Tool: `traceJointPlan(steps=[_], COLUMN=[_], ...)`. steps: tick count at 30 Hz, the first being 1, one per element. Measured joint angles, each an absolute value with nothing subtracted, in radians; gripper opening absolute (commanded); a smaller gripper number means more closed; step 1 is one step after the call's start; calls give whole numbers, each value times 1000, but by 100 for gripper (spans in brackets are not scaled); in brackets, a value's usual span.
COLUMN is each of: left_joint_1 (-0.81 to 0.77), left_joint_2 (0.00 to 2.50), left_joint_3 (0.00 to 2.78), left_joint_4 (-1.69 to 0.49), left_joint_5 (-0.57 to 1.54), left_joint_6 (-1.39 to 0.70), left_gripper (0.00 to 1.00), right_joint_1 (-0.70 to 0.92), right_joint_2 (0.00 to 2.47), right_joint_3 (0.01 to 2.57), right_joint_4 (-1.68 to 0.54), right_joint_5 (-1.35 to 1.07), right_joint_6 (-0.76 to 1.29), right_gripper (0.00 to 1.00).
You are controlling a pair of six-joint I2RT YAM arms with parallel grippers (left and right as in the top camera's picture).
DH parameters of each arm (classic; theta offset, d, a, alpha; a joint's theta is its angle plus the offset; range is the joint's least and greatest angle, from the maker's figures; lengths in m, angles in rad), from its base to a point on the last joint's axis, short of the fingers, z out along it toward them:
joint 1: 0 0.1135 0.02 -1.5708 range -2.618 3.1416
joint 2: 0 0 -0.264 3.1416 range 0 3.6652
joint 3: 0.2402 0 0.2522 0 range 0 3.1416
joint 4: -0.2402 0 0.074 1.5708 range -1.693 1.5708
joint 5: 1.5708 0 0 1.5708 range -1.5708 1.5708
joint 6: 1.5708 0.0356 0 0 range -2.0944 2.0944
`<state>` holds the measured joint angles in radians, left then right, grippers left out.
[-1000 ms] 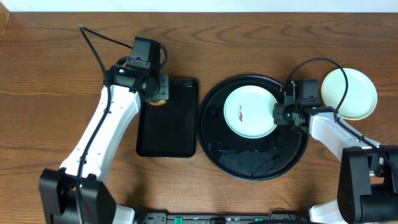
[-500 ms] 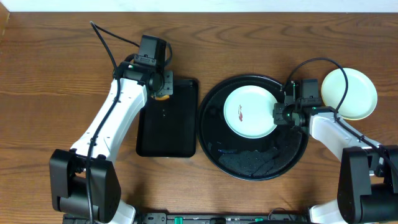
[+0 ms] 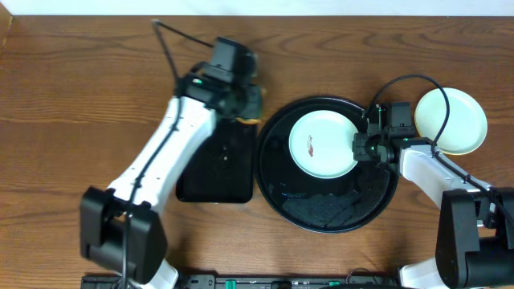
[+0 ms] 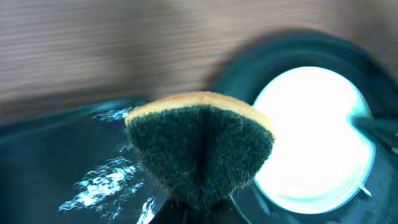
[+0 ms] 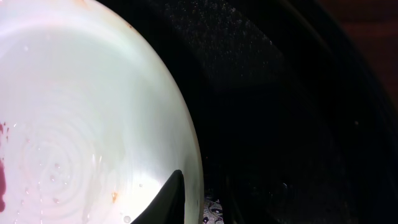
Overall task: Clean dirty plates on tray and stack at the side
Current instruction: 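Lift the sponge with the left gripper and move it onto the green plate, then scrub the red stain on the green plate with the sponge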
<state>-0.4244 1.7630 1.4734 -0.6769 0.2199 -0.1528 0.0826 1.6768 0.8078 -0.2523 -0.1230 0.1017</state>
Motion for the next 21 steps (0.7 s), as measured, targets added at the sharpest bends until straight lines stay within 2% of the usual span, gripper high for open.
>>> traceJointPlan(steps=[11, 21], left_joint_1=[-685, -709], left_joint_2=[2027, 2055], left_joint_3=[1475, 1475], left_joint_4=[-526, -489], left_joint_5=[244, 126], left_joint_6=[-153, -149], left_gripper=[7, 7], right_joint_1=[83, 83], right_joint_2=[1677, 1677], right_joint_3=[808, 808], right_joint_4=[-249, -249], right_joint_5=[-123, -123], right_joint_6=[102, 102], right_gripper=[18, 17])
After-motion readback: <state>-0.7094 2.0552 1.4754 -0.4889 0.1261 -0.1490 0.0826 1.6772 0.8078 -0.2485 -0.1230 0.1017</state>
